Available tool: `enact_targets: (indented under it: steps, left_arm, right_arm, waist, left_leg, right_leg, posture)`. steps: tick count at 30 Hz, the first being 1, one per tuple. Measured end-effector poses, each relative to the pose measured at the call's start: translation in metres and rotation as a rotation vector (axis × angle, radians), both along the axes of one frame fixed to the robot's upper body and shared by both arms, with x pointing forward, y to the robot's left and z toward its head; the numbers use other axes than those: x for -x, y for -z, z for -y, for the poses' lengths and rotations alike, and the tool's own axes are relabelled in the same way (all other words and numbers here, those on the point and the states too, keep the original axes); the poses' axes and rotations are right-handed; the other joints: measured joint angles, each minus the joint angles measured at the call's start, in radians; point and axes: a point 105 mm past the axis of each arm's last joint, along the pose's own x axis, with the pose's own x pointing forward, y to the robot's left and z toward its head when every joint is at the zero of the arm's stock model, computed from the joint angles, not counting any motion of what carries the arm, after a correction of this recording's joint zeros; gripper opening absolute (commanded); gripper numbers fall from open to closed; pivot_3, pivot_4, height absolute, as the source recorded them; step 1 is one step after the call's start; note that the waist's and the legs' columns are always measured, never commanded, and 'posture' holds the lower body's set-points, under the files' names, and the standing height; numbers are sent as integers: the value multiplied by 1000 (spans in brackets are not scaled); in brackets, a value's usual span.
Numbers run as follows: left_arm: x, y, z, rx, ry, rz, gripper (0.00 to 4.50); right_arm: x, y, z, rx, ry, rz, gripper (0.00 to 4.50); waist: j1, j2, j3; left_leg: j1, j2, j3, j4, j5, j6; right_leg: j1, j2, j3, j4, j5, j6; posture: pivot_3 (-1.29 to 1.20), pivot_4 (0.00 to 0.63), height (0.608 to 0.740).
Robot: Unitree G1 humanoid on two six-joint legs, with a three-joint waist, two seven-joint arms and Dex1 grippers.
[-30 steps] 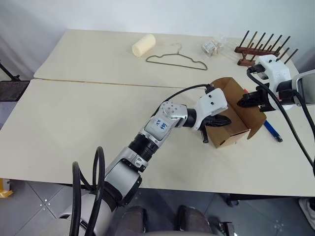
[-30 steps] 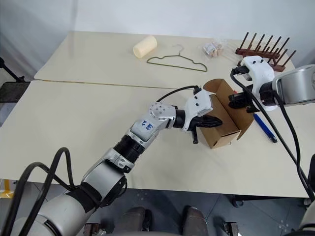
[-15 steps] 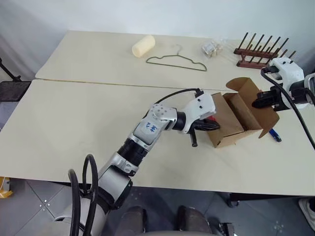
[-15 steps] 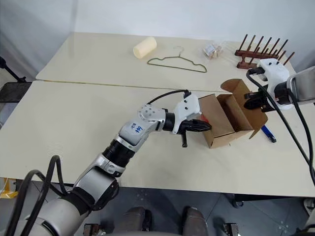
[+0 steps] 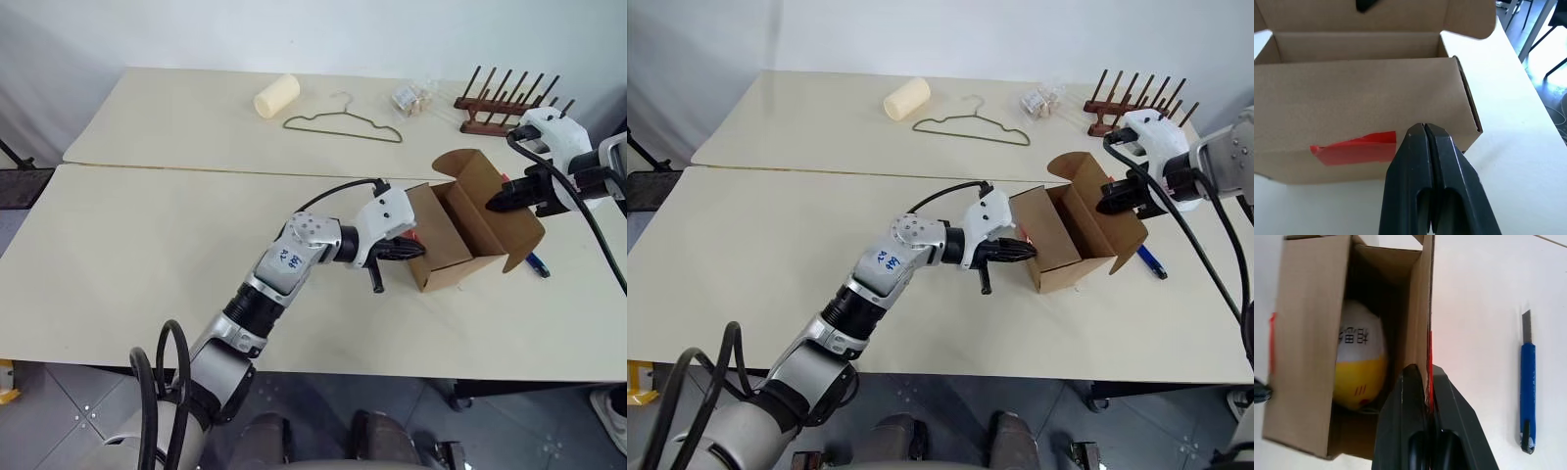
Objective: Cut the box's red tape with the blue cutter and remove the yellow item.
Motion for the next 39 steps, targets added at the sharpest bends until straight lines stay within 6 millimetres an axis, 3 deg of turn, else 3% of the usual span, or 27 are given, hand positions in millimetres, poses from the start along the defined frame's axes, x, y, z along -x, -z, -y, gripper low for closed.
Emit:
enact_targets:
  steps: [6, 21, 39]
  left_arm:
    - [0, -2, 5, 10, 5, -13, 0]
    - [-18, -21, 42, 8, 31, 32, 0]
    - [-16, -10, 50, 32, 33, 49, 0]
  right_arm:
    - [3, 0, -15, -18, -64, -13, 39]
    - [0, 9, -13, -17, -33, -8, 39]
    - [0, 10, -12, -34, -28, -4, 39]
  waist:
    - [0, -1, 0]
    - [-4, -1, 0]
    - [0, -1, 0]
  left_leg:
    - [0, 0, 0, 0, 0, 0]
    - [-2, 0, 2, -2, 0, 0]
    - [-1, 0, 2, -2, 0, 0]
  right_leg:
    - [0, 0, 0, 0, 0, 0]
    - [-3, 0, 0, -1, 0, 0]
    - [-3, 0, 0, -1, 0, 0]
  posture:
    - [0, 150, 740]
    - [0, 150, 740]
    - [0, 150, 740]
